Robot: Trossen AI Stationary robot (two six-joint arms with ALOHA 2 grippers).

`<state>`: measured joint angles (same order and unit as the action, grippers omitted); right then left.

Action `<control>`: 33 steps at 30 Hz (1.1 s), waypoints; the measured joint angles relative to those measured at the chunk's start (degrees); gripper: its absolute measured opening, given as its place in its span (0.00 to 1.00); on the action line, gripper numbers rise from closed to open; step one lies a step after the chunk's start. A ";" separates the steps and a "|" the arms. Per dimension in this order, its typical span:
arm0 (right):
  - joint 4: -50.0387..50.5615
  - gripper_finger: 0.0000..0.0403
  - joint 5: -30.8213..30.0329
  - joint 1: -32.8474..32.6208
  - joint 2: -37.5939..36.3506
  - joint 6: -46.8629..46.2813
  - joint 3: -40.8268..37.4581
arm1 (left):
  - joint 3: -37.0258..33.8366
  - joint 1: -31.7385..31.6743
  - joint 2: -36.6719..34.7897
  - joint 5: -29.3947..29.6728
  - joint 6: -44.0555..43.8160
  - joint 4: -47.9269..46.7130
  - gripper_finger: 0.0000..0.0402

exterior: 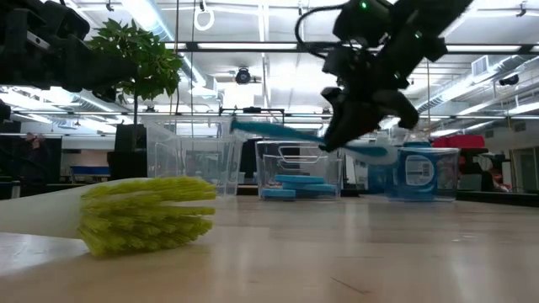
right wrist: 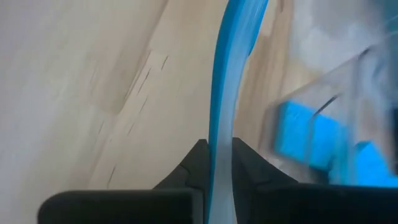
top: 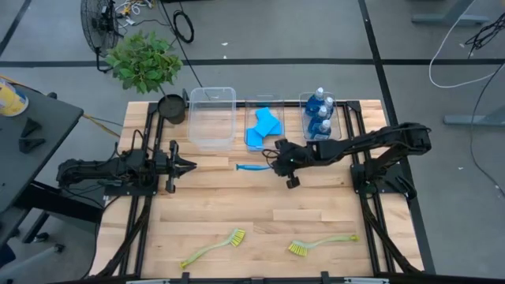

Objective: Pick & Place Kitchen Sink Supplies
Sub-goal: Put the blue cleaning brush into the left transparent bin

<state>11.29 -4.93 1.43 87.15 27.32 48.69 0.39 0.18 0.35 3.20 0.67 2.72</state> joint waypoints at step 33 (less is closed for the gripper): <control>-5.08 0.08 0.10 8.50 5.30 41.79 31.60 | 0.01 -0.02 -0.01 0.00 0.00 -0.02 0.11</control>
<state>6.21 -4.83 9.93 92.46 69.11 80.29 0.40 0.16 0.34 3.20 0.67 2.70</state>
